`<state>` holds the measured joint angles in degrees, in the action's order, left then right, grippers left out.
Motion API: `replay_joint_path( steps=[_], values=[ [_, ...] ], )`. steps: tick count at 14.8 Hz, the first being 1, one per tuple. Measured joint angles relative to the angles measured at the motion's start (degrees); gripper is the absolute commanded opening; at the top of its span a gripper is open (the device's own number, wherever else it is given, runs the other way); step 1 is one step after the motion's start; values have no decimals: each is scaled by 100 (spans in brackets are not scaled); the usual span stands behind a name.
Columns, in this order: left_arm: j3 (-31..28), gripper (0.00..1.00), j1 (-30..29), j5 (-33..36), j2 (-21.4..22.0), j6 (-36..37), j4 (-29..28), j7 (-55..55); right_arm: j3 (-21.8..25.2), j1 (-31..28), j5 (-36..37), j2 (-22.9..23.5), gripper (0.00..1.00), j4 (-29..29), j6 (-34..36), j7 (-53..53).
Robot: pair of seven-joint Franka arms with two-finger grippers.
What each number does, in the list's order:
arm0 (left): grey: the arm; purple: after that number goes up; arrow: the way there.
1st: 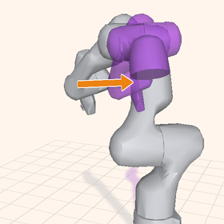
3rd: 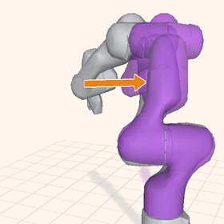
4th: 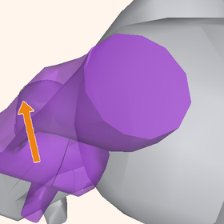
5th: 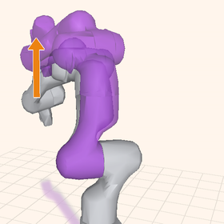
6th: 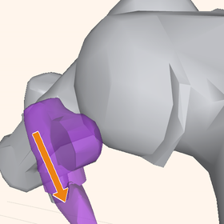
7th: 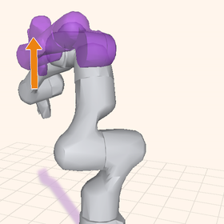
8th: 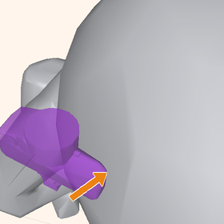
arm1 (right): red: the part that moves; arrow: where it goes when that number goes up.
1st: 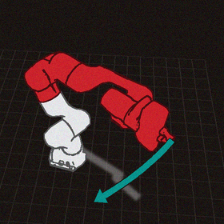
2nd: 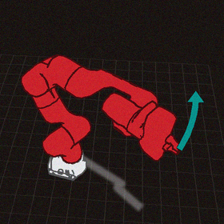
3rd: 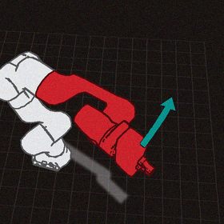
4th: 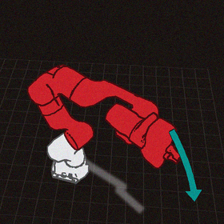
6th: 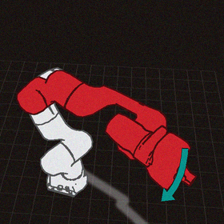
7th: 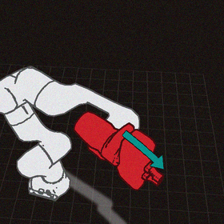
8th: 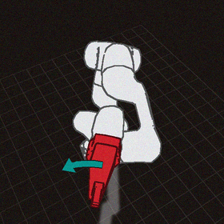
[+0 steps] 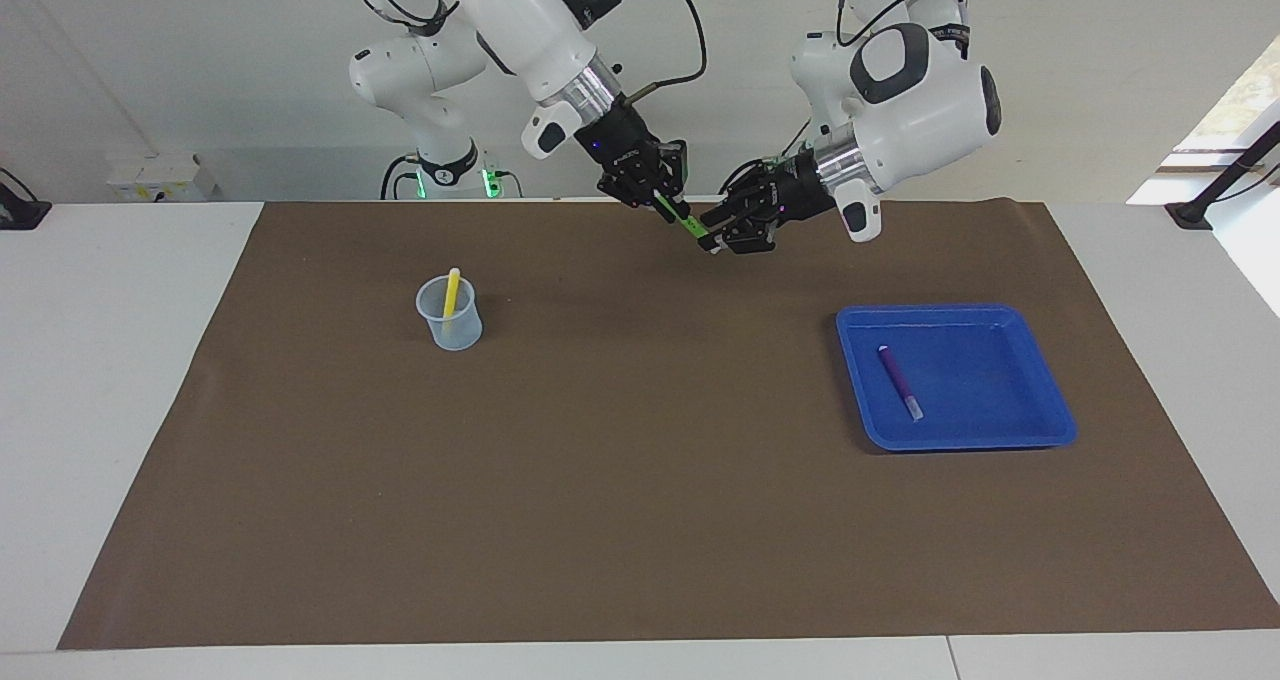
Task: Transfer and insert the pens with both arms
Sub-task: 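Grasp the green pen with the right gripper, open the left gripper, then insert the green pen into the cup while the left gripper reaches purple pen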
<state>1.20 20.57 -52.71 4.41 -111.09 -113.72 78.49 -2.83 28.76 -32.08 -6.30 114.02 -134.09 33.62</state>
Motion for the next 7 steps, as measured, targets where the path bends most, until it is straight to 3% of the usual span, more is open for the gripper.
replay_joint_path(
  steps=[4,7],
  values=[
    [-21,100,-56,911,8,-17,0,-624,47,-953,615,11,0,-603,1690,-1009],
    [-33,100,-221,1658,7,-17,-18,-1444,85,-1605,1775,13,0,-893,2865,-2205]
  ],
)
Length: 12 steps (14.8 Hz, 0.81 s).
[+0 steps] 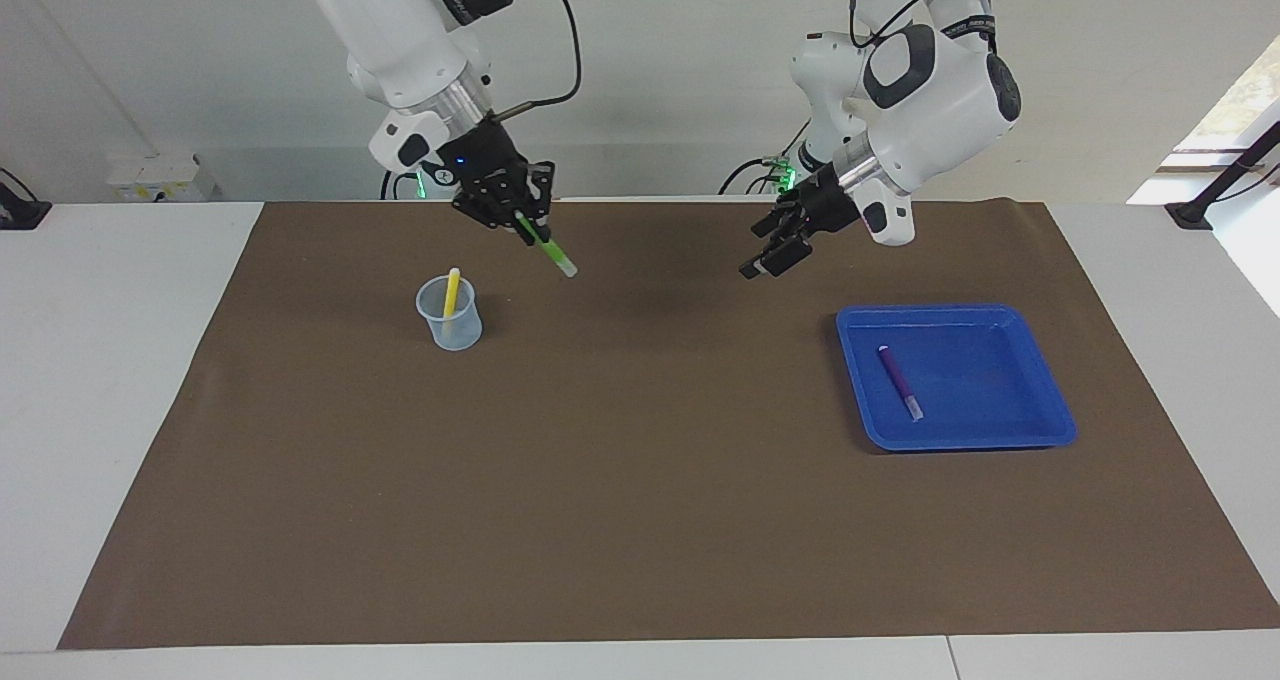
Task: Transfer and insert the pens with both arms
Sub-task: 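Insert the green pen into the cup while the left gripper reaches purple pen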
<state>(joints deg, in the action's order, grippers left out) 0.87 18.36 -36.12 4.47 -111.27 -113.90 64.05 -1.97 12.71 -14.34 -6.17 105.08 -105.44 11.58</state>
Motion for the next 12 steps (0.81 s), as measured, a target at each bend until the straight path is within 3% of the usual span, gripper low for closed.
replay_joint_path(
  steps=[5,12],
  values=[
    [-16,100,-314,1436,-121,-1,-96,-2086,9,-459,1010,-33,0,318,494,-1326],
    [-43,100,-1261,2875,-675,-242,-132,-4646,2,-642,1333,-112,0,1531,-432,-1712]
  ],
)
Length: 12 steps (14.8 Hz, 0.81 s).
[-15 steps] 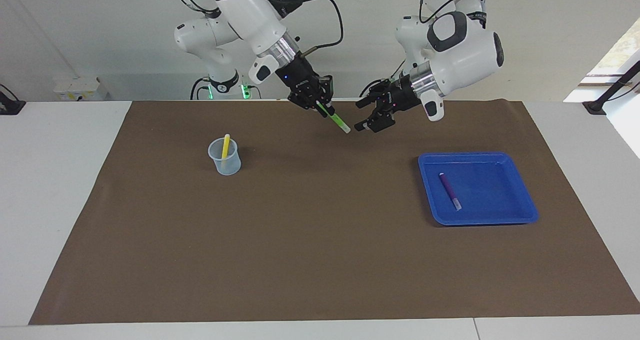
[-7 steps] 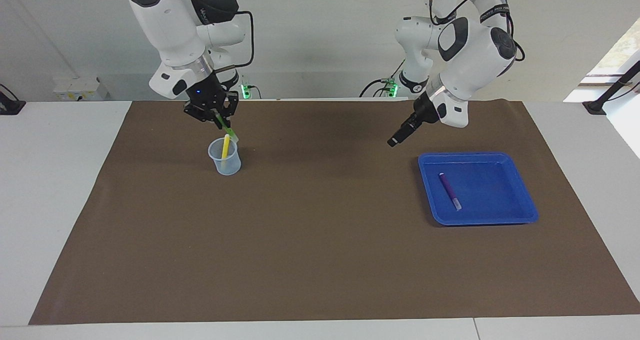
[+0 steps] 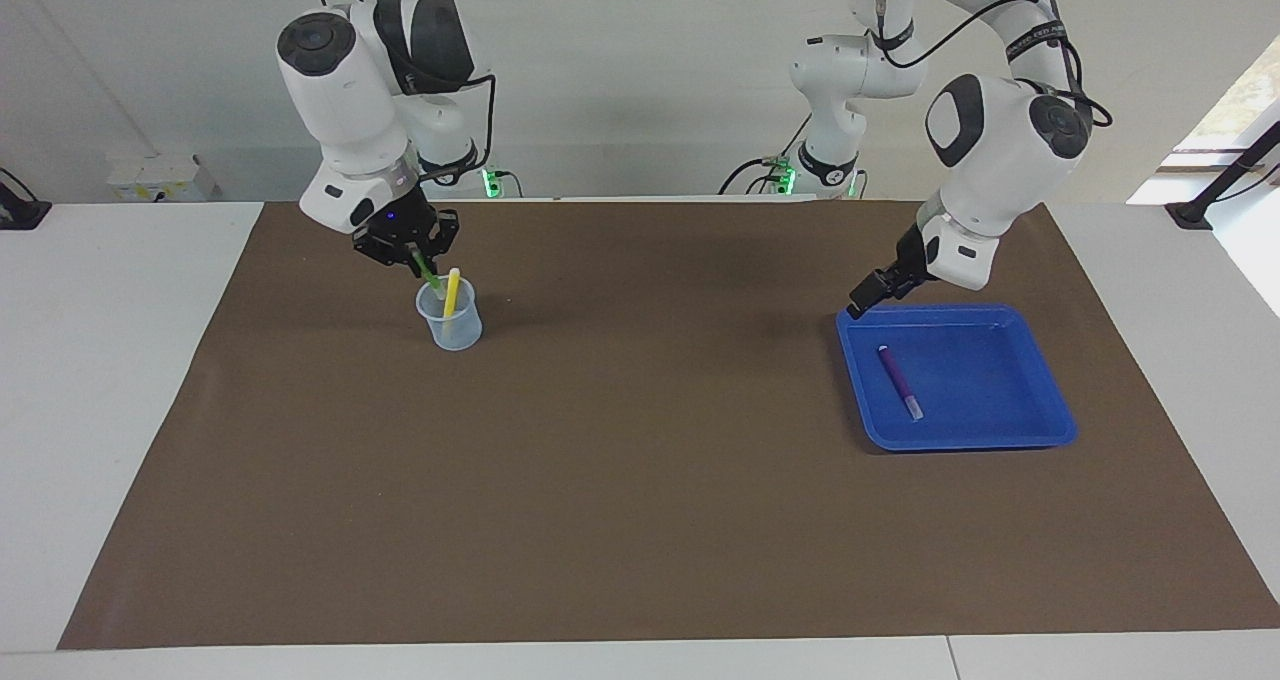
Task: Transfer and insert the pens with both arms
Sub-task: 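Insert the green pen into the cup while the left gripper reaches purple pen, then grasp and lift the purple pen with the left gripper toward the right gripper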
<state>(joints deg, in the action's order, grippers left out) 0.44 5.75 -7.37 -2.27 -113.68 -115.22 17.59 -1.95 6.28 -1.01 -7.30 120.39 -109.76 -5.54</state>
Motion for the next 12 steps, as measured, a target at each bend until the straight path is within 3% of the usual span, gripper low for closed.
replay_joint_path(
  steps=[3,4,5,6,7,8,12],
  values=[
    [0,100,-262,134,-487,-567,-10,-835,-17,0,0,3,5,139,-93,0],
    [-1,100,-362,137,-642,-705,-10,-1101,-22,0,0,11,10,167,-106,0],
    [-2,100,-424,138,-782,-842,-10,-1261,-25,0,0,22,22,207,-173,0],
    [0,100,-440,139,-911,-964,-8,-1340,-26,0,0,29,49,259,-257,0],
    [15,100,-436,152,-1019,-1061,-7,-1374,-26,0,0,29,84,308,-312,0],
    [38,100,-418,196,-1126,-1144,-5,-1402,-28,1,0,29,100,338,-324,10],
    [76,100,-313,296,-1435,-1260,122,-1407,-52,5,-8,6,100,291,-318,93]
  ],
)
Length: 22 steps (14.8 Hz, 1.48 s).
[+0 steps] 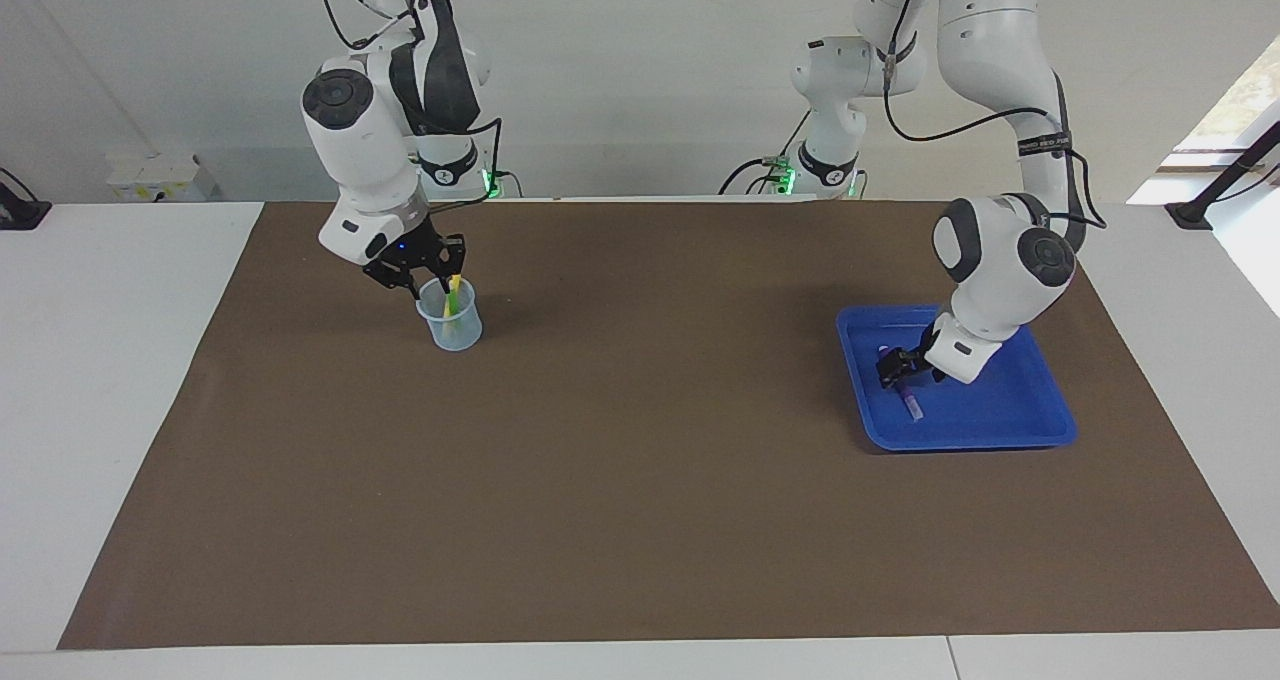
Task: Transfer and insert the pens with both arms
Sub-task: 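Grasp and lift the purple pen with the left gripper toward the right gripper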
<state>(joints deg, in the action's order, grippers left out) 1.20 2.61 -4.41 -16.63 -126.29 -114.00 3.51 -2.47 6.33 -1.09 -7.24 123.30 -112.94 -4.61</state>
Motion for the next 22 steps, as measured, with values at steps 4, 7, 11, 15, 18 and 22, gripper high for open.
replay_joint_path(
  steps=[4,7,11,15,18,22],
  values=[
    [6,82,16,55,-113,0,129,-29,28,-14,-911,-106,100,-673,719,113],
    [18,81,29,80,-186,-2,129,-88,169,-181,-2387,-291,100,-1173,1552,495],
    [18,51,34,84,-242,-8,133,-152,200,-292,-3430,-444,100,-1210,1710,1615],
    [19,0,40,106,-242,0,229,-160,124,-262,-3937,-436,100,-1101,1269,2605],
    [19,0,75,106,-243,0,233,-166,47,-81,-4020,-444,100,-1020,1149,2970],
    [16,0,79,106,-248,134,349,-166,29,252,-4224,-463,100,-874,436,3464]
  ],
)
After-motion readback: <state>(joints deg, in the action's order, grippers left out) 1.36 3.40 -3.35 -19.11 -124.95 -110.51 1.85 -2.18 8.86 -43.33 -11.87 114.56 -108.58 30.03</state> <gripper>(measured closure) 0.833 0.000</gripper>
